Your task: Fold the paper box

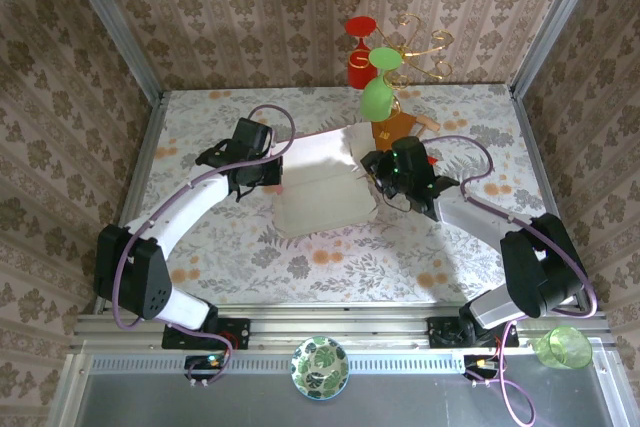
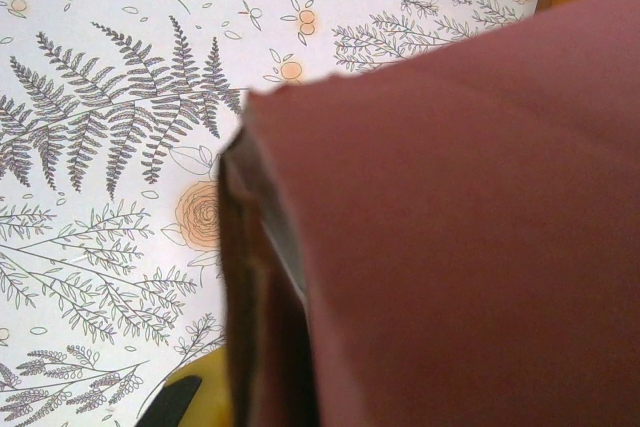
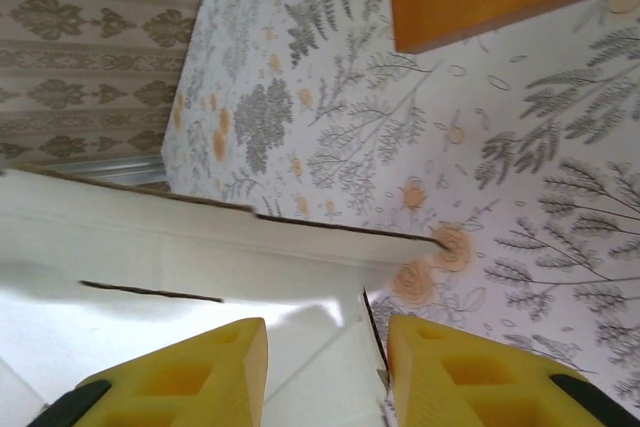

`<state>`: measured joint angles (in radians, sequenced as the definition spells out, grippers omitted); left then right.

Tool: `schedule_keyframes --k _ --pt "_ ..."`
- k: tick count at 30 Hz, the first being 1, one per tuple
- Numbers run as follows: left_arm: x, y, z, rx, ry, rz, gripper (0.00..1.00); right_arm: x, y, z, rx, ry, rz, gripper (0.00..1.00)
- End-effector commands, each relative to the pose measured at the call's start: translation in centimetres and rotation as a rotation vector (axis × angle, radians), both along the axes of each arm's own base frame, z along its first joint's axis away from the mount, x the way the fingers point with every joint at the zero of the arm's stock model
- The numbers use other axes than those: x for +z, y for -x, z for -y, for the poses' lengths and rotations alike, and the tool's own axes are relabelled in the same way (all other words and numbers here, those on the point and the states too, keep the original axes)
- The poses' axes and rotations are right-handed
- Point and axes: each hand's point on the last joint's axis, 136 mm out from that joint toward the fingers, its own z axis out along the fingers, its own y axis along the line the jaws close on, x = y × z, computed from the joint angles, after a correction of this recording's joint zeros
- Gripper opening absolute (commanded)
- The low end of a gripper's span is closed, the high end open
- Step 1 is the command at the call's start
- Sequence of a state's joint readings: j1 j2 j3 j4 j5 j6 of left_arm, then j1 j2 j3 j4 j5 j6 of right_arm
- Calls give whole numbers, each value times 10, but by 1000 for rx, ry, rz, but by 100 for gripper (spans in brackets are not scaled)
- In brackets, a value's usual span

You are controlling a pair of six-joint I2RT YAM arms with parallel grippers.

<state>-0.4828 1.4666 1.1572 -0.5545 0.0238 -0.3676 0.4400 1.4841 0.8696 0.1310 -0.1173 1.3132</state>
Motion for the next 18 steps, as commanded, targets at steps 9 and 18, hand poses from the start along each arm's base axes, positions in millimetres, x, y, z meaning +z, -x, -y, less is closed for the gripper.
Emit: schedule_keyframes --k 9,18 --pt "11 -6 10 -1 31 13 0 8 -6 -23 56 -64 12 38" --pt "14 -7 13 -15 34 21 0 3 -2 -43 161 -23 -16 36"
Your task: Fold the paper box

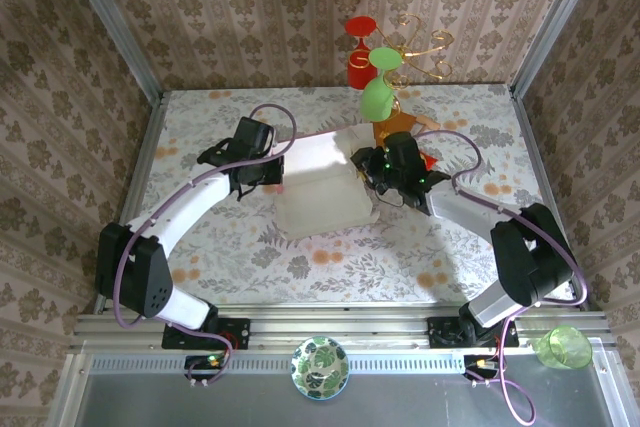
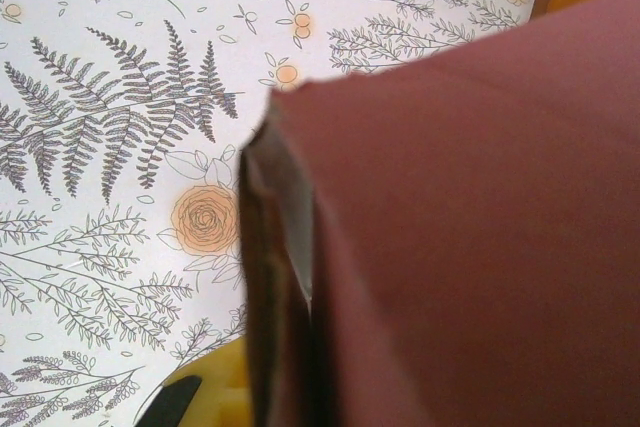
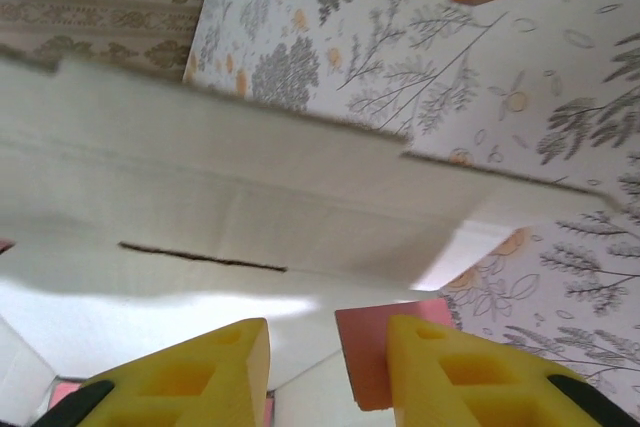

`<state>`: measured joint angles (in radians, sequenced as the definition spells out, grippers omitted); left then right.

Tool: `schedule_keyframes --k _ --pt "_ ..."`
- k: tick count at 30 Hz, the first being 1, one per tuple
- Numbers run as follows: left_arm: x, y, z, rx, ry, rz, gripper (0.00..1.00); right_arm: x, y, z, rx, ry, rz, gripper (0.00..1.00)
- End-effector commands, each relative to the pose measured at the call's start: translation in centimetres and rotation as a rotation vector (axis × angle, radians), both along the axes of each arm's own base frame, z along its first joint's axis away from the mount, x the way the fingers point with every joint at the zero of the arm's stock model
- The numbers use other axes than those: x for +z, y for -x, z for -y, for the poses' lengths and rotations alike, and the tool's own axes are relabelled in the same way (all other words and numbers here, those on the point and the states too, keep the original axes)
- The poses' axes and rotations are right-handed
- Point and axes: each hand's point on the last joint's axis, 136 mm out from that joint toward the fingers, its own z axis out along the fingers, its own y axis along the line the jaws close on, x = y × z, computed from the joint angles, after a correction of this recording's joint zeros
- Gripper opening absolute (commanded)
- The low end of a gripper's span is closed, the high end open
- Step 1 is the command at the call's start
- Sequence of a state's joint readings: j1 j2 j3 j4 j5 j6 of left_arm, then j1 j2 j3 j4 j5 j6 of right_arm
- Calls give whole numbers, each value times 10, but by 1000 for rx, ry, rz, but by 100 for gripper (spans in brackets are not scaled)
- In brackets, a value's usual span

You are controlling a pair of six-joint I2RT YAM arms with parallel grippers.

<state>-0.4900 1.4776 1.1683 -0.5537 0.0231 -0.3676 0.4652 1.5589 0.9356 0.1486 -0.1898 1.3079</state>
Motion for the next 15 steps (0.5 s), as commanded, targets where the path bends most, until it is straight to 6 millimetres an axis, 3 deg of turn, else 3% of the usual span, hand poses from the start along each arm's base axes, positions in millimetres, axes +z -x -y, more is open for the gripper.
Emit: schedule_keyframes --k 1,7,10,13,15 --pt "13 -6 9 -8 33 18 0 -2 4 -15 83 16 -21 36" --pt "17 -6 11 -17 31 18 0 -15 10 -19 130 58 -68 34" --pt "19 -6 12 -26 30 22 0 -12 10 -21 154 74 -58 34" --pt "21 -5 10 -44 19 20 0 9 9 -20 189 105 14 35" --pt "23 -5 10 -75 38 19 0 38 9 -19 235 126 116 36"
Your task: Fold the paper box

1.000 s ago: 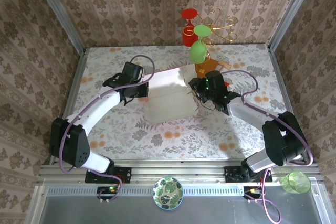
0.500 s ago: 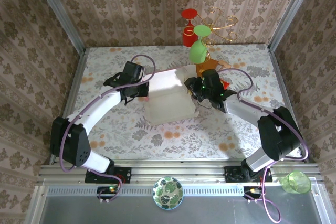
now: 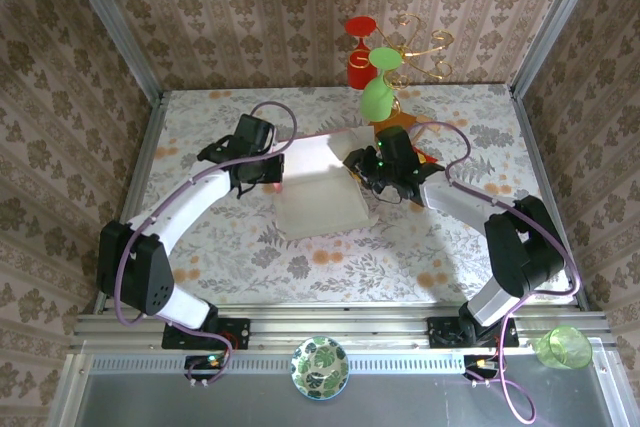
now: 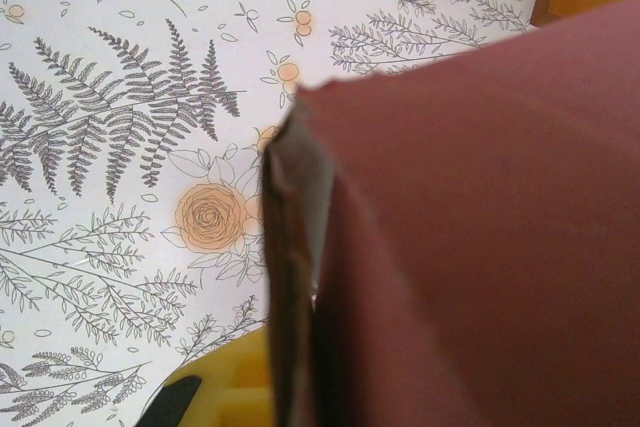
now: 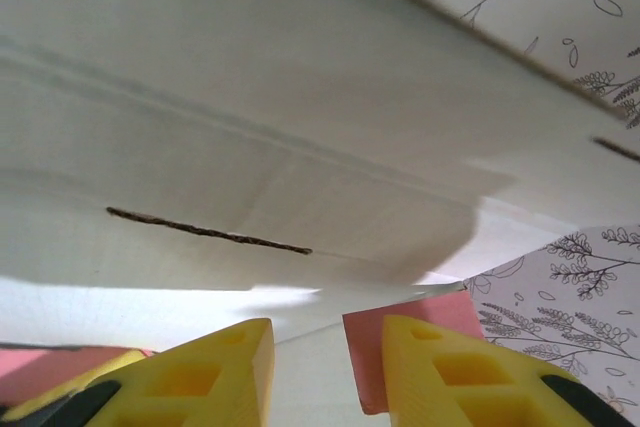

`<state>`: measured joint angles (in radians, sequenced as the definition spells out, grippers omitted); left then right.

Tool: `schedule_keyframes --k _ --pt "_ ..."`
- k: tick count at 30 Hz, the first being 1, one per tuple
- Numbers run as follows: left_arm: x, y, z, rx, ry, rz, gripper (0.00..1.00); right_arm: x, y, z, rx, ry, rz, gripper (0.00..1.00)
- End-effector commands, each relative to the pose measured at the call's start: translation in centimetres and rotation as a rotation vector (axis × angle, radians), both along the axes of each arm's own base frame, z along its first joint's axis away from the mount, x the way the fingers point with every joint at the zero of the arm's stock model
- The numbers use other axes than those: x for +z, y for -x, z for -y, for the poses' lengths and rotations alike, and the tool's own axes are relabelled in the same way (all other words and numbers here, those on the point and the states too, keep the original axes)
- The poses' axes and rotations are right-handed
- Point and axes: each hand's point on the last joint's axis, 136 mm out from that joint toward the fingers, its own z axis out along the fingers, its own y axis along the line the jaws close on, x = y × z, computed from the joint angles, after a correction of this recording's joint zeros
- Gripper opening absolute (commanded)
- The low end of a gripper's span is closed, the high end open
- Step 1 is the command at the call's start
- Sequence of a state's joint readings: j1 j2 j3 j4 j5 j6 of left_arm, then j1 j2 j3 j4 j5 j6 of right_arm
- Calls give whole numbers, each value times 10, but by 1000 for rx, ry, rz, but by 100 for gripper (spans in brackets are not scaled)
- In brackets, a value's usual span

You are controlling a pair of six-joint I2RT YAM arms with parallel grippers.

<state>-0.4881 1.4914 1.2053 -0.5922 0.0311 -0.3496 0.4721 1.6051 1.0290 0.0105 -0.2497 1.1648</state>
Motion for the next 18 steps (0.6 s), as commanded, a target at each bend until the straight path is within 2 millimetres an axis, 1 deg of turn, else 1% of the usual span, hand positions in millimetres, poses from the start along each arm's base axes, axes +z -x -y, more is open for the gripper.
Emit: schedule_keyframes --k 1,2,3,5,6,9,12,13,14,15,17,18 --pt "21 -4 11 -78 68 26 0 58 5 -5 130 11 178 37" --pt "22 -2 17 -116 95 21 0 71 6 -1 150 1 225 37" --pt "23 -7 11 -119 114 19 0 83 9 5 165 -4 263 38" --pt "27 -8 12 -156 144 18 0 101 13 18 197 -13 329 39" --pt "28 -9 13 -178 164 16 0 119 18 27 208 -18 384 40" --pt "32 -11 15 -243 226 7 0 140 25 57 205 -30 466 41" --pt "32 -12 20 -329 282 -14 0 153 22 91 152 -97 511 40" --pt "31 -12 20 -352 286 -21 0 156 21 99 141 -128 522 39" --pt "29 -11 21 -384 286 -30 0 154 19 108 129 -145 520 38" --pt "28 -11 24 -415 295 -37 0 148 19 115 126 -146 504 36" --pt "25 -10 28 -452 322 -51 0 135 18 119 156 -143 481 33" --pt "26 -9 30 -470 342 -55 0 130 20 117 190 -149 475 31"
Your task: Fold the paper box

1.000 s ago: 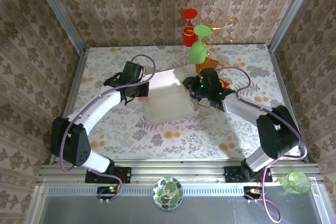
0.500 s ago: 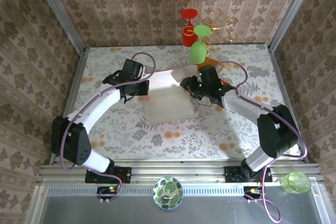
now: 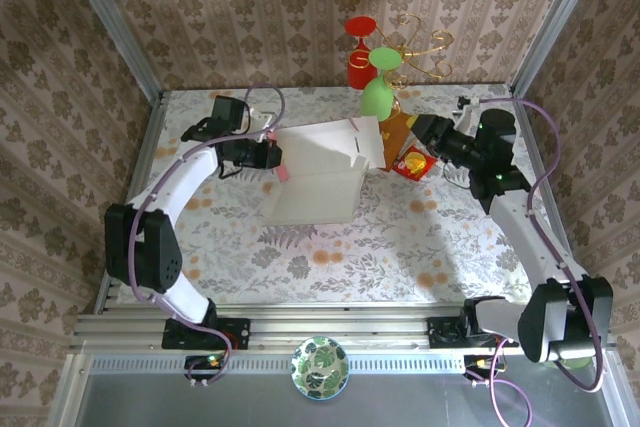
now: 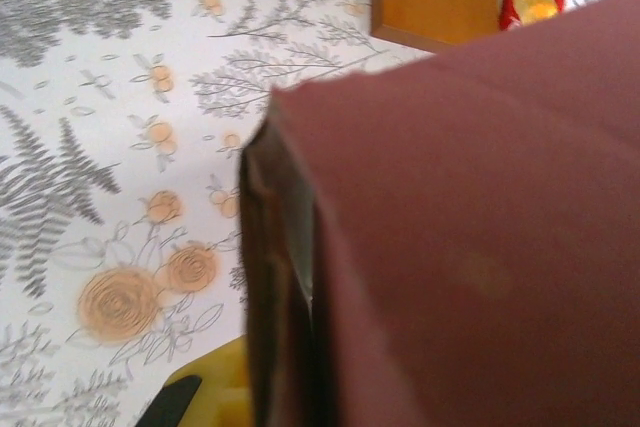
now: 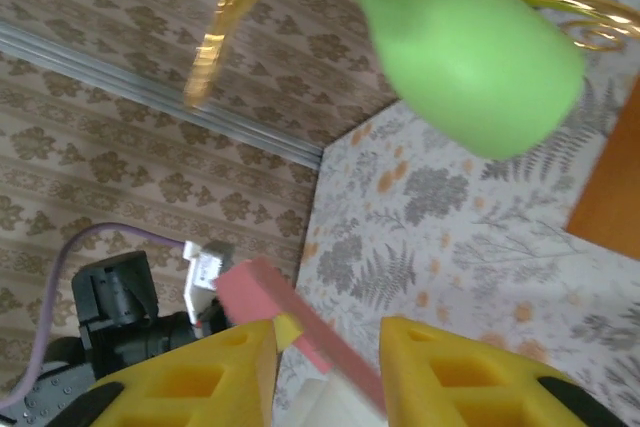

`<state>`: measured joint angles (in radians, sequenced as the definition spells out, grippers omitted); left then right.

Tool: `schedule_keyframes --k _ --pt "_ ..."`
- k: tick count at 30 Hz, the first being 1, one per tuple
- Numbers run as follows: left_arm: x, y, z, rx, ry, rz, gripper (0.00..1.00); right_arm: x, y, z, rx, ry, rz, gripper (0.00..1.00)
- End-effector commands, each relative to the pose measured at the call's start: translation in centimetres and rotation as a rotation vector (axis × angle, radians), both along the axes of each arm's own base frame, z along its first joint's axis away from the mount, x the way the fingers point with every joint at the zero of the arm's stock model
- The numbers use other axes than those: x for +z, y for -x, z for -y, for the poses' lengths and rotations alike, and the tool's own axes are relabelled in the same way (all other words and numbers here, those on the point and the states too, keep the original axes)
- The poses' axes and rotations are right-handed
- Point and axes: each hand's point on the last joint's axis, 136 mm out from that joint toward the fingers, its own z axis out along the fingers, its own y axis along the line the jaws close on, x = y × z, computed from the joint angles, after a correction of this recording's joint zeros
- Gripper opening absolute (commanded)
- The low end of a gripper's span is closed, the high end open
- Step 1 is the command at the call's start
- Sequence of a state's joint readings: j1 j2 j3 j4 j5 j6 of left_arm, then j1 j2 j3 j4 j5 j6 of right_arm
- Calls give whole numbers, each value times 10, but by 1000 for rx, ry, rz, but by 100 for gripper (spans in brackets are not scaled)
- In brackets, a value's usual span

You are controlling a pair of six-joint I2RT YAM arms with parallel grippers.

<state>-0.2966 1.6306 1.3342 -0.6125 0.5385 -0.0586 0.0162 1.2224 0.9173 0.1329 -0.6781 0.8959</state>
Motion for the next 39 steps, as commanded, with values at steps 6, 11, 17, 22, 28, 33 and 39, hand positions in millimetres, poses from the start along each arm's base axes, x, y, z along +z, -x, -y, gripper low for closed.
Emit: schedule_keyframes --k 6,11,17,22,28,33,39 --pt "11 13 23 -198 152 -34 0 -22 31 -39 339 33 13 31" --pt "7 13 23 -204 151 -50 0 -24 37 -48 394 52 25 32" --pt "4 13 24 -201 153 -62 0 -13 42 -63 447 58 50 29" --pt "1 11 23 -179 132 -71 0 -3 45 -68 461 75 76 31" --pt "3 9 23 -159 123 -69 0 5 52 -76 473 116 100 33" --pt "2 10 23 -154 122 -79 0 10 58 -78 468 154 124 35" --pt "3 11 24 -154 129 -84 0 8 66 -84 489 203 131 37"
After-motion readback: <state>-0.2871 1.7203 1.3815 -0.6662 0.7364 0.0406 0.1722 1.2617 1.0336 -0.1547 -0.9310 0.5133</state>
